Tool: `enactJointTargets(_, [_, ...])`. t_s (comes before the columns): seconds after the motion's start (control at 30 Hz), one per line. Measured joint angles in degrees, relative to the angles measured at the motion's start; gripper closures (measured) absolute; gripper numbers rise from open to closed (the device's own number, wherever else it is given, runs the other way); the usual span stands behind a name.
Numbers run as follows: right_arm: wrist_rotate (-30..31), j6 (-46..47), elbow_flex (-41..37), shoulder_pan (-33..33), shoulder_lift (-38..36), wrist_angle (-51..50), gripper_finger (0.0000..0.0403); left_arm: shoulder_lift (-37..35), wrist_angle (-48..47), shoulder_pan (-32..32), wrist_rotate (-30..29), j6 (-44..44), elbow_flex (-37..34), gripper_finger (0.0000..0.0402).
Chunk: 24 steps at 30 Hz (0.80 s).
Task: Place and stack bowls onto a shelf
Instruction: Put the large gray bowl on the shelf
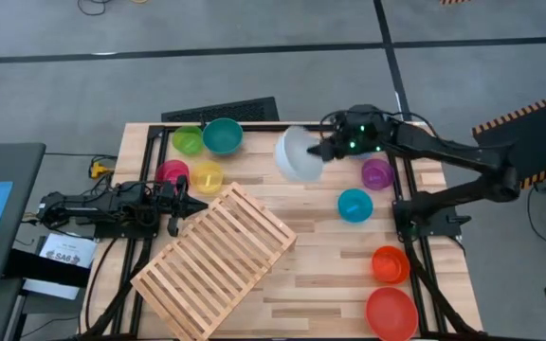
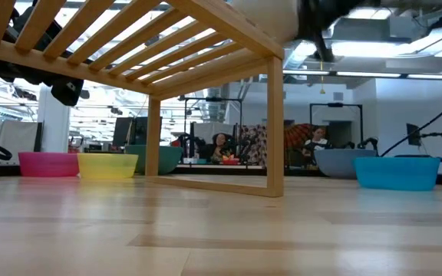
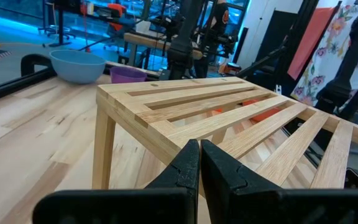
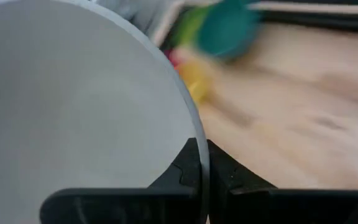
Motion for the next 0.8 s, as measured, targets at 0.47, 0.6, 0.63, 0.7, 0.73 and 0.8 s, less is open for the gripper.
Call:
enactJointTargets(0.47, [8.03,-2.96,13.21,13.67,4.78,-6.1,0.0379,0.05,7.78,-0.02,-2.55,-8.53,0.0,0.0401])
enactJointTargets(0.6, [8.06,-1.54,13.21,13.67,4.78,-4.93,0.0379,0.04,20.65,-0.02,-6.59,-22.12,0.0,0.0401])
enactJointTargets(0.63, [8.03,-0.93,13.22,13.79,4.79,-4.26,0.0379,0.04,23.7,-0.04,-8.36,-25.59,0.0,0.0401])
enactJointTargets(0.7, [7.99,0.16,13.43,14.76,6.11,-1.54,0.0379,0.02,28.68,-0.02,-12.41,-31.67,0.0,0.0401])
enactJointTargets(0.73, [7.86,0.24,13.98,15.44,7.0,-0.79,0.0379,0.02,30.48,-0.02,-14.28,-34.02,0.05,0.0401])
enactJointTargets(0.8, [6.78,-0.73,16.69,16.95,10.01,-2.82,0.0379,0.0,30.85,0.01,-17.22,-35.84,0.45,0.0401])
